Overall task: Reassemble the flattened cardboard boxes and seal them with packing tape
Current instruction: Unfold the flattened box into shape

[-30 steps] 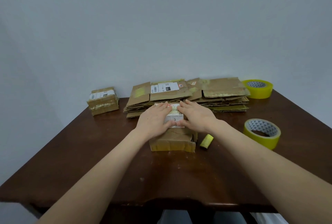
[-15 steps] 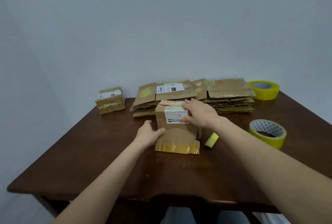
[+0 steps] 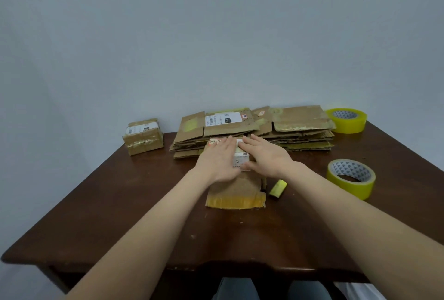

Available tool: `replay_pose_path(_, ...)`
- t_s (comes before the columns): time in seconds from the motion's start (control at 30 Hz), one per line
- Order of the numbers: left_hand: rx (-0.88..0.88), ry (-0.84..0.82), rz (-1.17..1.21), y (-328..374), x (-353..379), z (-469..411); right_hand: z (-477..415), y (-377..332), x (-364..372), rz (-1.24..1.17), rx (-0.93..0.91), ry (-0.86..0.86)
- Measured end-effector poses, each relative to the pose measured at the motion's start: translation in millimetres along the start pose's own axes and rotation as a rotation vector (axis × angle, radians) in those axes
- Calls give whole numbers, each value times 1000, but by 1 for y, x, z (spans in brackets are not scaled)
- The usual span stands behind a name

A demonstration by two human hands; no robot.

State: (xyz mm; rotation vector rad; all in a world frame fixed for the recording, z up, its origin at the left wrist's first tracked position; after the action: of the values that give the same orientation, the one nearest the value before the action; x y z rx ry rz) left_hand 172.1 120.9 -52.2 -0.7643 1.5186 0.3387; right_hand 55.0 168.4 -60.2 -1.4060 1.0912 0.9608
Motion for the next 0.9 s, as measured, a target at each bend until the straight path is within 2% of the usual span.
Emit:
replay_pose_path(0.07,-24,-19,-62,-2,6,-5,-2,1,1,-7,3,-4)
replay_pose_path(0.27,-21,75,-57,1,5,-1,0,1,2,-23,-3,19)
replay_pose_path(0.47,-43,78,-48,3,3,2,0,2,5,-67,-2,34)
replay_pose_path(0.53,-39,46,-38,3,3,1,2,5,5,-137,-2,30)
replay_pose_path(0.6,-47,19,-44,3,2,0,8,7,0,-305,14,70)
replay_pose_path(0.67,-68,39,-61,4,0,-1,18,15,-14,-491,73,240)
replay_pose_path(0.73,-82,71,-69,8,1,-1,33,33,-27,-498,212,410)
replay_pose_path(0.8,-92,74,-75,11,3,-3,50,55,-35,-396,381,438)
replay_pose_path(0.9,-112,28,-85,11,3,-8,78,82,-40,-304,557,356)
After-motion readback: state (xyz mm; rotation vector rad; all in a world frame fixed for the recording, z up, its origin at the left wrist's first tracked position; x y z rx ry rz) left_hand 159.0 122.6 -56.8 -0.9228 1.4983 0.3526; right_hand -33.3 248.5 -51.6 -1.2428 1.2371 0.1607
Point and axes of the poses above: each hand's wrist, its own z-axis away from the middle knuckle, its own x-axis out of the palm, y = z × x, the point moved 4 cm from there along -z, towards the middle knuckle, and after that the axes turned 8 degrees about -z, right-handed, at the moved point
